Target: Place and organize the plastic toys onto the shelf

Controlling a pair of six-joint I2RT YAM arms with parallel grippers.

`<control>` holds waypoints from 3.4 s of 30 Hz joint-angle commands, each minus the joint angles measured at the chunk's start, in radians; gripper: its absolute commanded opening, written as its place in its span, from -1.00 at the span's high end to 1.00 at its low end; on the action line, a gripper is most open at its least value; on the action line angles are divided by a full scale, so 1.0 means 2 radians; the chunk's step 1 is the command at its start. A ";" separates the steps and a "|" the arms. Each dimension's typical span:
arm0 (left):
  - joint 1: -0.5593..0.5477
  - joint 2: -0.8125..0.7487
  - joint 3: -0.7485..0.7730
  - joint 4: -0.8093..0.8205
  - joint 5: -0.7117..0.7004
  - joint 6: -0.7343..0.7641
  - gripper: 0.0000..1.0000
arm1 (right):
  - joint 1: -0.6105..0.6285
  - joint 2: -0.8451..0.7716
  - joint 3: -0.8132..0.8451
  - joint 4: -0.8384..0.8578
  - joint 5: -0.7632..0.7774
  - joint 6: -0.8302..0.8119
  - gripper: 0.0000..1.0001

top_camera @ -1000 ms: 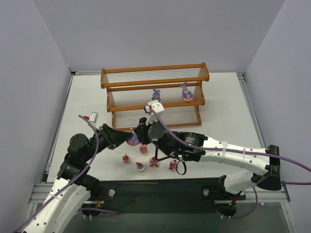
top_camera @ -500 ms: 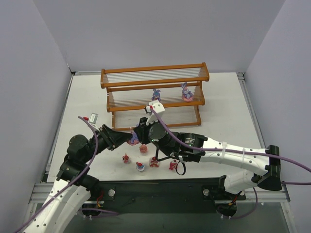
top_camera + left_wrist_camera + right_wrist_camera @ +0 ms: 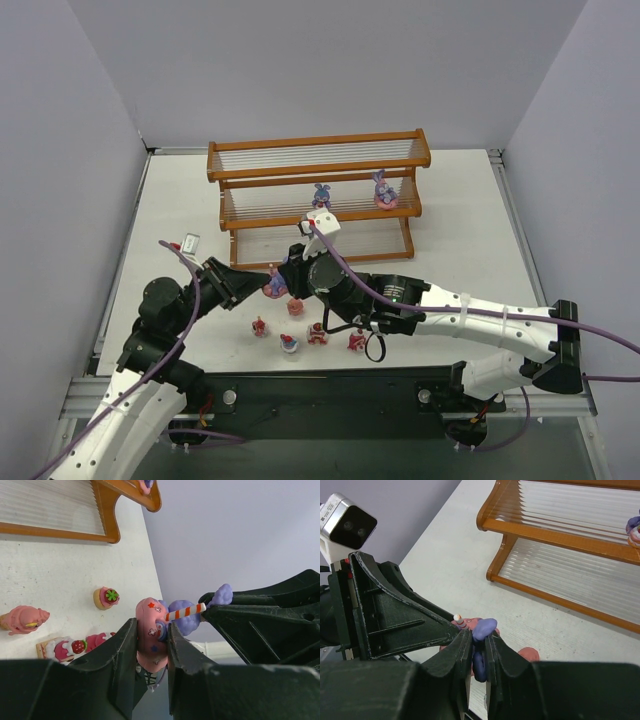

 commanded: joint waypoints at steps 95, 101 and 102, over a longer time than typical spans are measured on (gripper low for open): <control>-0.003 -0.001 0.270 -0.403 -0.348 0.196 -0.95 | -0.027 -0.094 -0.140 0.275 -0.127 -0.212 1.00; -0.004 -0.073 0.229 -0.405 -0.414 0.210 -0.94 | -0.045 0.003 -0.115 0.361 -0.040 -0.197 1.00; -0.004 -0.088 0.220 -0.400 -0.418 0.211 -0.95 | -0.051 0.019 -0.108 0.371 -0.021 -0.195 1.00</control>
